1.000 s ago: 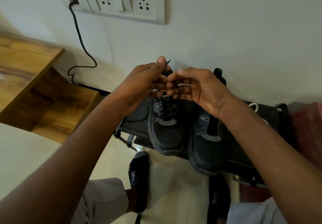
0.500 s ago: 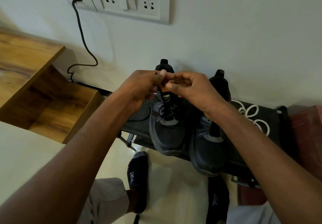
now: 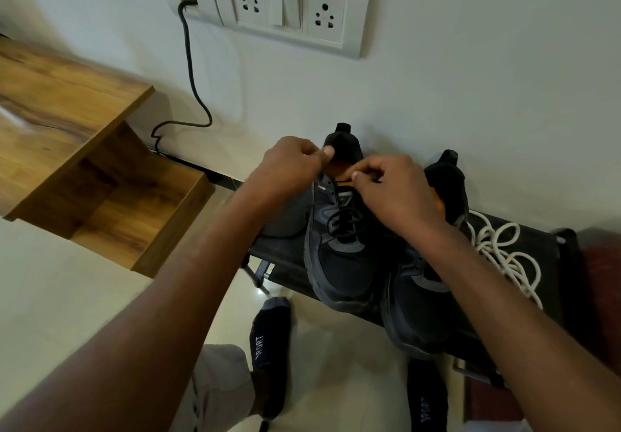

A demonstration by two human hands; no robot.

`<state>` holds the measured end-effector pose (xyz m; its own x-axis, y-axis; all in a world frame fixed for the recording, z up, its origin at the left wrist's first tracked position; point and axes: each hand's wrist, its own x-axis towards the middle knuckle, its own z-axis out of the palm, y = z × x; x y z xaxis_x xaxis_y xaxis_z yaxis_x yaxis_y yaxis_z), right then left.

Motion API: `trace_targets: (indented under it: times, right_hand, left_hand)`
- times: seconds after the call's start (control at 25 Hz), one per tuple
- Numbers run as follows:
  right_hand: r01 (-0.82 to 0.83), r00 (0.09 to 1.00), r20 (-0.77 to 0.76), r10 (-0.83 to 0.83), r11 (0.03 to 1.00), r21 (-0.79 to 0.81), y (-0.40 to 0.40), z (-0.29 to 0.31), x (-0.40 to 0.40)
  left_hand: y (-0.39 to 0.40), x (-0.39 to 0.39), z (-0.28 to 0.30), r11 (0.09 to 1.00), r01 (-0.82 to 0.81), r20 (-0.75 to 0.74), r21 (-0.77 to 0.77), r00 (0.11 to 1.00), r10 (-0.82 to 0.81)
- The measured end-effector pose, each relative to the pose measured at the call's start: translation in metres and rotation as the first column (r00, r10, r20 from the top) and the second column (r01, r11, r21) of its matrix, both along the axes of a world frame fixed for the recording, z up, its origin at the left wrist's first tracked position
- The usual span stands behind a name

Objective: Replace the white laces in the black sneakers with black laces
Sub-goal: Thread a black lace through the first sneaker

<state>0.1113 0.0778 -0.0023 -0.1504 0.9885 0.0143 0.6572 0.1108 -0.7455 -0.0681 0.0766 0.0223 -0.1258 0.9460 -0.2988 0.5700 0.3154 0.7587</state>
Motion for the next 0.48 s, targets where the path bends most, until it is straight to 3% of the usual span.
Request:
trace_targets:
  times: [0.08,0.12,0.32,0.48]
  right_hand:
    - [-0.023,0.997,0.073,0.015,0.993,0.113,-0.004,-0.006,-0.003]
    - [-0.016,0.999,0.038,0.011,0.992,0.127,-0.005,-0.008,-0.004]
    - [-0.026,1.0,0.02,0.024,0.992,0.121,-0.004,-0.011,-0.001]
    - [-0.08,0.974,0.225,0.029,0.972,0.22,-0.007,-0.02,-0.005]
  left_hand:
    - [0.0,0.001,-0.006,0.998,0.07,-0.376,0.006,0.924,-0.062]
    - [-0.001,0.002,-0.007,0.995,0.095,-0.429,0.014,0.9,-0.08]
    - [0.0,0.002,-0.011,0.957,0.269,-0.337,0.11,0.916,-0.219]
    - [-0.001,0.004,-0.013,0.927,0.372,-0.401,0.058,0.859,-0.319]
